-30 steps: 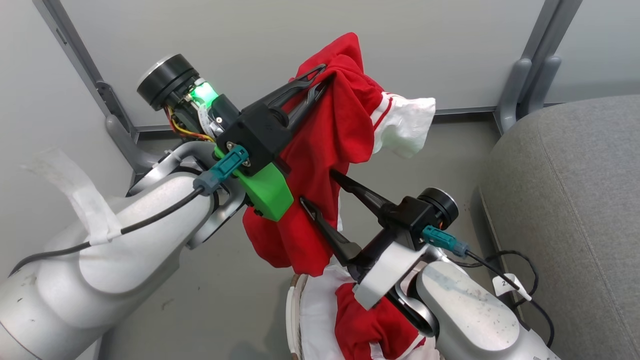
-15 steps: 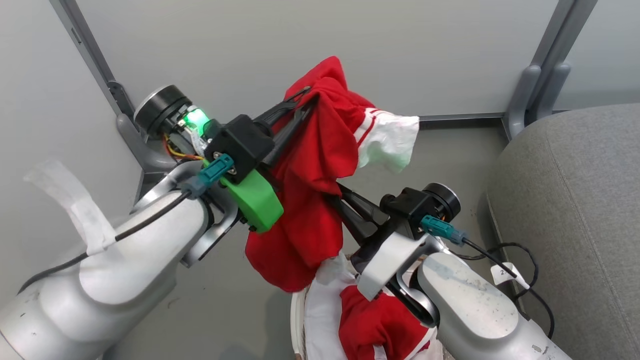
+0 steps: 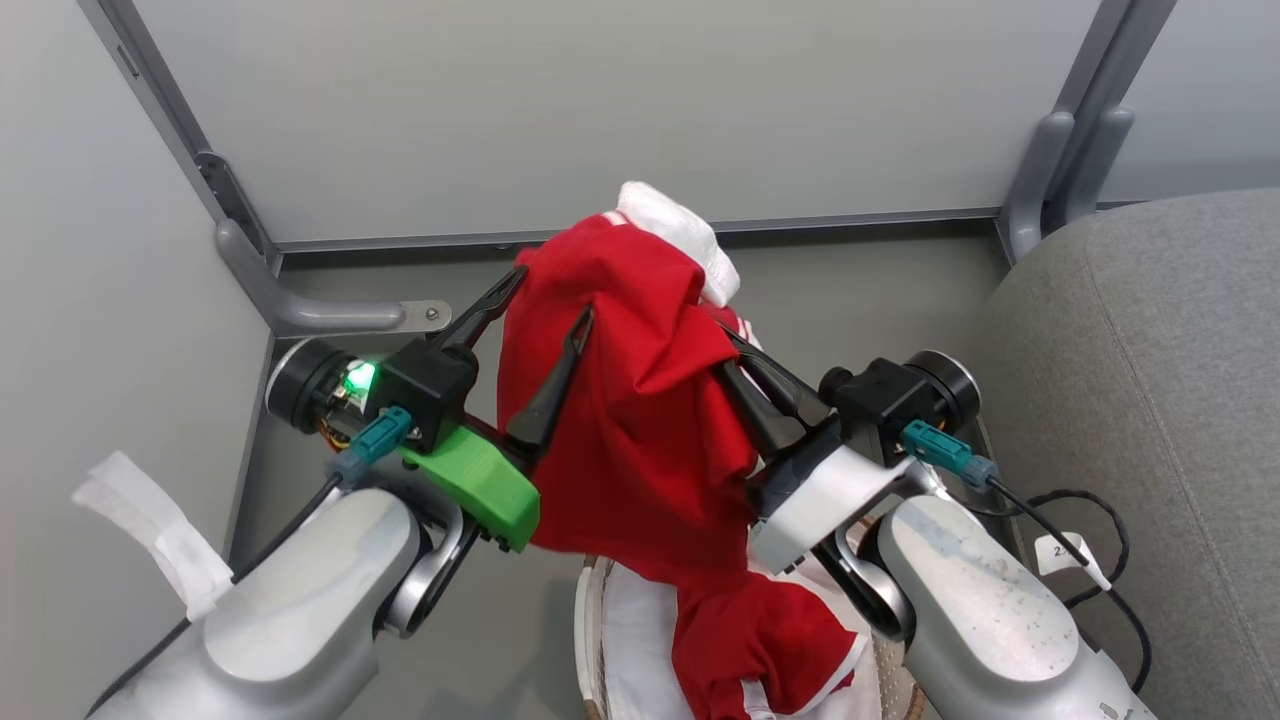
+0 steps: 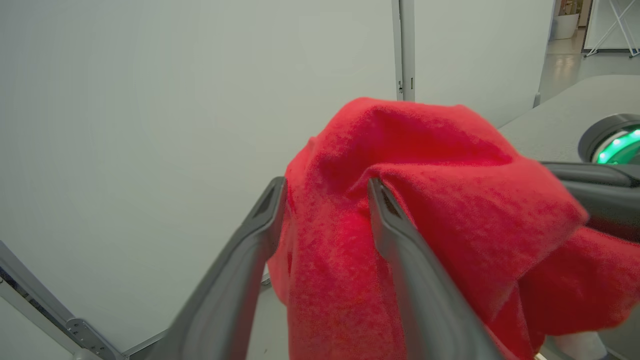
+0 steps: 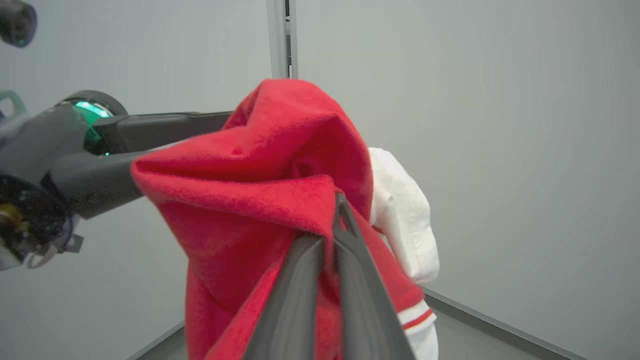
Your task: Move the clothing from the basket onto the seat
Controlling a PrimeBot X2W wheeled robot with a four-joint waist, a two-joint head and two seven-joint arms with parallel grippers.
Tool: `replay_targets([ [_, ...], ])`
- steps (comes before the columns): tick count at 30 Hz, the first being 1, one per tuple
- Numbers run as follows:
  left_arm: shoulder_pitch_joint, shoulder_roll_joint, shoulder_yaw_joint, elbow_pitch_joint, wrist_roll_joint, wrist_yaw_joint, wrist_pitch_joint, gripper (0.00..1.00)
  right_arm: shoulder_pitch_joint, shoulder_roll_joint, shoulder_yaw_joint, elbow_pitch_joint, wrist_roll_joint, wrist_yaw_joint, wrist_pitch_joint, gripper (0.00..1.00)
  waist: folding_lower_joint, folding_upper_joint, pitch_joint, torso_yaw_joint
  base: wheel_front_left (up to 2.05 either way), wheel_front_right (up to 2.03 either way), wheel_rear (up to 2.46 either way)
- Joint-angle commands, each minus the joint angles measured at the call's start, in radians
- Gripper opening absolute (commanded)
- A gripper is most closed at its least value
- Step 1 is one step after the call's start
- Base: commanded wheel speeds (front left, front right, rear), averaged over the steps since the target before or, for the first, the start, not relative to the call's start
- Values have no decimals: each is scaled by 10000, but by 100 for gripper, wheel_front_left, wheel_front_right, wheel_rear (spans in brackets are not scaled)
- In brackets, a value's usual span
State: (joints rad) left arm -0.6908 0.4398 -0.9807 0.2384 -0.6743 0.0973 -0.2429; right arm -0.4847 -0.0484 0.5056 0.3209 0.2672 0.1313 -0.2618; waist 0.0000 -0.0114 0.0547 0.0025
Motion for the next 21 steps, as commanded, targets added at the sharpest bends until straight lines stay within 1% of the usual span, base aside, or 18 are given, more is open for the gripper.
replay_targets([
  [1, 357, -114, 122, 104, -41, 71, -124, 100, 159, -35, -134, -80, -99, -10, -49, 0, 0, 114, 10, -5, 0, 0, 0],
  [6, 1154, -448, 388, 339, 7, -17, -225, 100, 379, -37, -568, -149, -353, -10, -49, 0, 0, 114, 24, 11, 0, 0, 0],
  [12, 2177, -818, 985, 96, 556, -107, -228, 100, 711, -38, -1114, -209, -567, -10, -49, 0, 0, 114, 46, 35, 0, 0, 0],
  [15, 2660, -968, 1316, 45, 879, -194, -230, 100, 891, -35, -1359, -231, -641, -10, -49, 0, 0, 114, 56, 51, 0, 0, 0],
  [21, 3437, -1345, 1986, 28, 1185, -450, -230, 100, 1125, -37, -1776, -282, -770, -10, -49, 0, 0, 114, 69, 71, 0, 0, 0],
])
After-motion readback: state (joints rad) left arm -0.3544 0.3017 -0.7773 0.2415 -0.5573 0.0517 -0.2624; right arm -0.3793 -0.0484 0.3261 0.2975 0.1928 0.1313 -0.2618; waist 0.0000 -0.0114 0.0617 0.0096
